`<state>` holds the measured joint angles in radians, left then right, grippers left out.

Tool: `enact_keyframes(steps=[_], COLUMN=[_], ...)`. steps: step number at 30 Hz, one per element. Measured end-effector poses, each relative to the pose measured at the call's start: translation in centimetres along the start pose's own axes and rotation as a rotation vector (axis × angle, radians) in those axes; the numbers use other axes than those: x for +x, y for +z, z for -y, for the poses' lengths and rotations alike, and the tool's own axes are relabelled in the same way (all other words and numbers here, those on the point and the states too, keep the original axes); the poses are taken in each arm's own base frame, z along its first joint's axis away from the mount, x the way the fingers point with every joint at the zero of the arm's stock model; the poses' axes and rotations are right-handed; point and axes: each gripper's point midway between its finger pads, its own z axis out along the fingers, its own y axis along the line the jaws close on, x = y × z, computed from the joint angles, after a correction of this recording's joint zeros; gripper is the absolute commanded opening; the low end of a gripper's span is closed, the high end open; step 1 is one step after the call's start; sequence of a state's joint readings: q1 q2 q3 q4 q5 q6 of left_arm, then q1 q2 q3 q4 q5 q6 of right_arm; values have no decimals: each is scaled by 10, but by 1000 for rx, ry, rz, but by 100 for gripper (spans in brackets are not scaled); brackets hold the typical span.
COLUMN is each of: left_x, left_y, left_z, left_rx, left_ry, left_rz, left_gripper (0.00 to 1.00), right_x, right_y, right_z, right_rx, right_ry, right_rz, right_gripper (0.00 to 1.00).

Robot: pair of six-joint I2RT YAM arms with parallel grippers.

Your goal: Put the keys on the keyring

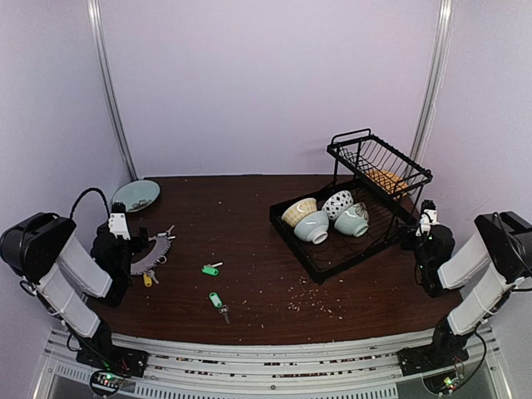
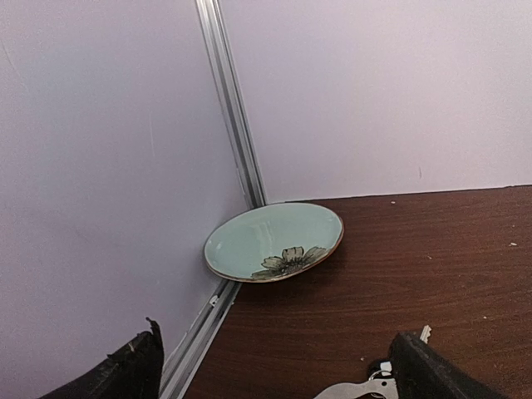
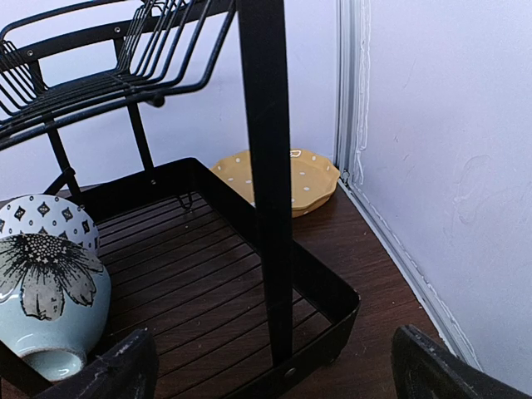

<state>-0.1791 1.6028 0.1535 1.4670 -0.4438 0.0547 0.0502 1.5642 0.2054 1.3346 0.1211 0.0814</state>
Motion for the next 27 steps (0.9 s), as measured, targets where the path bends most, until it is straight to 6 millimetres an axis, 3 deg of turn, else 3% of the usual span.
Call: enact_keyframes(steps=[12,14,16,18,21,23,24,27], left_x=[0,-2,-7,-29,-98,-143,-170,-199], left_y=[0,-2,-9,-17,-13,5,20,49], left_z=[0,1,1,-3,-12,-13,-10,10], left_rx=[2,14,19,11,-11,-19,-9,64], left_ry=[0,4,10,-3,-92,-140,-167,-192], left_rz=[2,10,20,65,168,172,152,30], left_gripper=[98,98,98,96,90,87,84,81], right_x=[-3,-11,-34,-68,-80,-88,-101,-123], right_y=[0,-2,-3,-3,0,7,10,17], right_z=[-7,-7,-9,-12,-19,-27,-35,-60], right_rx=[-40,-41,-41,-53,-86,-129,-166,-298], right_ry=[-4,-3,7,28,33,68,80,147], right_rz=[1,0,33,97,44,6,11,-34], right_gripper=[100,100,100,100,100,100,100,100])
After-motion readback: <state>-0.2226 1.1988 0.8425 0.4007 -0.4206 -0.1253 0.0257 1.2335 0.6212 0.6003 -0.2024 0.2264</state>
